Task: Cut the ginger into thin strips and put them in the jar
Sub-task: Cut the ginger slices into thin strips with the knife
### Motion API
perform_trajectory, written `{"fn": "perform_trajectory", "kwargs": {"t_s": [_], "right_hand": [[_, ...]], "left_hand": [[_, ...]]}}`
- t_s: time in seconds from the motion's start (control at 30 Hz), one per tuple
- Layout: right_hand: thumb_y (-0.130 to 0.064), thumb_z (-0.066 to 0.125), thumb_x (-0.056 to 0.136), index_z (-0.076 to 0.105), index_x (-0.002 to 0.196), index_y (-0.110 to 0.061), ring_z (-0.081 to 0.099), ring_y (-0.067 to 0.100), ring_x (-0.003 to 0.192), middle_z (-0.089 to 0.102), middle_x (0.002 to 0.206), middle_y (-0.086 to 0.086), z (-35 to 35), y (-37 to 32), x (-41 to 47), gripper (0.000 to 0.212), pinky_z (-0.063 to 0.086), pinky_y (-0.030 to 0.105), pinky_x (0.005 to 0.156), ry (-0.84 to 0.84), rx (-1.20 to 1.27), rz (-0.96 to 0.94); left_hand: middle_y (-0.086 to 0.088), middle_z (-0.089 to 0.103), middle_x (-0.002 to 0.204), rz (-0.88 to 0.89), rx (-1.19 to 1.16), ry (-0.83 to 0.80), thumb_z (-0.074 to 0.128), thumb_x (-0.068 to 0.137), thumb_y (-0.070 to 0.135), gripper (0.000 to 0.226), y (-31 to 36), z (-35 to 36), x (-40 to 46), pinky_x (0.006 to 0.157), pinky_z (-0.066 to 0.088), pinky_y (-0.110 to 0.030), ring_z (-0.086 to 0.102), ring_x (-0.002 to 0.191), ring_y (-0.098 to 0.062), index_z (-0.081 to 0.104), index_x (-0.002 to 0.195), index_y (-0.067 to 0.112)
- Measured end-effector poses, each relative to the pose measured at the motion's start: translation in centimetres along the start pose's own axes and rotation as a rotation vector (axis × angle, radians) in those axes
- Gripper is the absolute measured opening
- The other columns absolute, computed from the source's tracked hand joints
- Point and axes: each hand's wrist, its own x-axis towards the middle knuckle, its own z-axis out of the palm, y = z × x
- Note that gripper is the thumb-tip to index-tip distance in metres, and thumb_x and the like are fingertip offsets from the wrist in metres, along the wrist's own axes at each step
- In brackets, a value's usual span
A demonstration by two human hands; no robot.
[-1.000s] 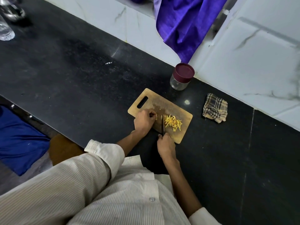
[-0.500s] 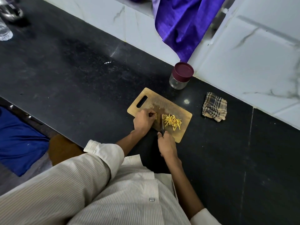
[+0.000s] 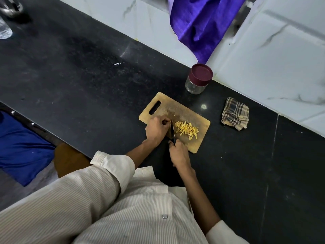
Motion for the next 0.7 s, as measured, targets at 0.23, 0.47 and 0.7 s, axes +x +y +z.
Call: {"fn": "perform_trajectory", "kwargs": {"t_s": [0.23,0.47,0.7], "right_hand": [[-0.031,0.043,0.103,0.056,0.117,-0.008,0.064,0.041,0.101,0.062,0.116,0.019,0.0,-0.2,0.4,0.03,0.055,0.056,0.084,-0.019,-0.031,0.02],[-0.026,0.041,0.104,0.054,0.121,-0.004,0.06,0.038,0.111,0.061,0.122,0.019,0.2,-0.5,0.8,0.03,0.05,0.045,0.09,-0.03,-0.053,0.075],[-0.026,0.042,0.103,0.053,0.117,-0.005,0.063,0.04,0.103,0.061,0.117,0.019,0.5,-0.4,1.2,0.028,0.054,0.053,0.087,-0.079,-0.011,0.1]], "left_hand": [[0.005,0.071,0.099,0.008,-0.018,-0.021,0.062,0.089,0.017,0.017,-0.2,0.0,0.3,0.077,0.055,-0.035,0.064,0.089,-0.013,0.074,0.1,0.02],[0.005,0.071,0.1,0.011,-0.017,-0.006,0.064,0.088,0.017,0.015,-0.3,0.0,0.3,0.075,0.053,-0.031,0.062,0.087,-0.01,0.075,0.099,0.018],[0.006,0.07,0.103,-0.017,-0.02,-0.009,0.064,0.088,0.018,0.017,-0.5,0.3,0.5,0.079,0.054,-0.032,0.063,0.09,-0.012,0.075,0.101,0.019]]}}
